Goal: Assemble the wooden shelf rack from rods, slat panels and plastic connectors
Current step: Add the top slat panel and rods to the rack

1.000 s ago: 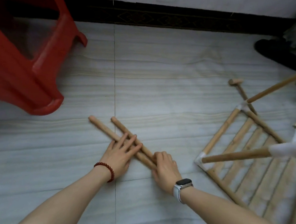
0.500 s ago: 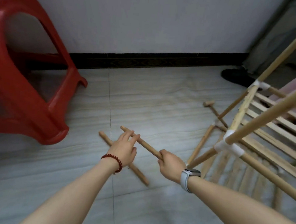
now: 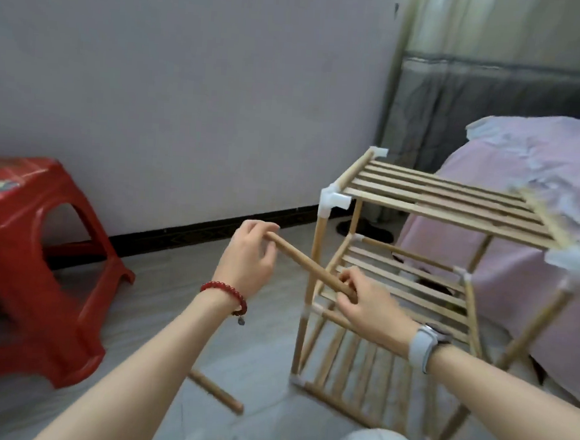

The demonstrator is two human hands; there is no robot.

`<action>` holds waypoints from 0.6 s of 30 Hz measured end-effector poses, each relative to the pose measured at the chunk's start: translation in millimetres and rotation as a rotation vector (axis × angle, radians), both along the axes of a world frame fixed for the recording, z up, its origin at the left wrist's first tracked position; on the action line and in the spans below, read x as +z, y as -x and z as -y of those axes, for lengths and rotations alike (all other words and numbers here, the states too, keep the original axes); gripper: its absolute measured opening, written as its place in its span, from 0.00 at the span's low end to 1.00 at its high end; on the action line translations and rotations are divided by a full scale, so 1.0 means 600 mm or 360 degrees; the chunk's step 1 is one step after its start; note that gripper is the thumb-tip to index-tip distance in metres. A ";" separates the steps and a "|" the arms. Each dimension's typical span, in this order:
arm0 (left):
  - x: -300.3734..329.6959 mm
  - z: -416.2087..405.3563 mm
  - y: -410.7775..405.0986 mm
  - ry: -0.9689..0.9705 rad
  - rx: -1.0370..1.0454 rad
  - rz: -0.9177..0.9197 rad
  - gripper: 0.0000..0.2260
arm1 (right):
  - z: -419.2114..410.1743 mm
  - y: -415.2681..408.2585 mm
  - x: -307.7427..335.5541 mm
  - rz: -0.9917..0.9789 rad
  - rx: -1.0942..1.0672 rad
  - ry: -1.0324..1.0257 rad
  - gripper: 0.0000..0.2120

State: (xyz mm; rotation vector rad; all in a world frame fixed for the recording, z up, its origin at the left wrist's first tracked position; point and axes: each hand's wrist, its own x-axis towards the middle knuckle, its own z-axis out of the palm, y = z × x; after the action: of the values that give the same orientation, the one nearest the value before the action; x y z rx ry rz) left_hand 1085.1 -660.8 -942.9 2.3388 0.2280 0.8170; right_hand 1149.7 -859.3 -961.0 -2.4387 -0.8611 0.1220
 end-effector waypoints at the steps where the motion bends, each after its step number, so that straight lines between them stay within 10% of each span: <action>1: 0.024 0.024 -0.005 0.0004 -0.0016 0.0083 0.11 | 0.031 0.003 0.024 0.0060 -0.0009 -0.0008 0.05; 11: 0.114 0.128 -0.144 0.1032 -0.0120 -0.0258 0.23 | 0.184 -0.049 0.130 0.0384 -0.0311 -0.0028 0.09; 18: 0.085 0.117 -0.152 0.0917 -0.0173 -0.0171 0.14 | 0.205 -0.060 0.124 0.0698 -0.0183 0.0233 0.14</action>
State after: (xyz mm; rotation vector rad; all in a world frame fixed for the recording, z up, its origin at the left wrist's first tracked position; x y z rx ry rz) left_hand 1176.5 -730.9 -891.8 1.8316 0.3294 0.4886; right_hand 1185.8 -982.1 -886.5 -2.6941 -0.9147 -0.4208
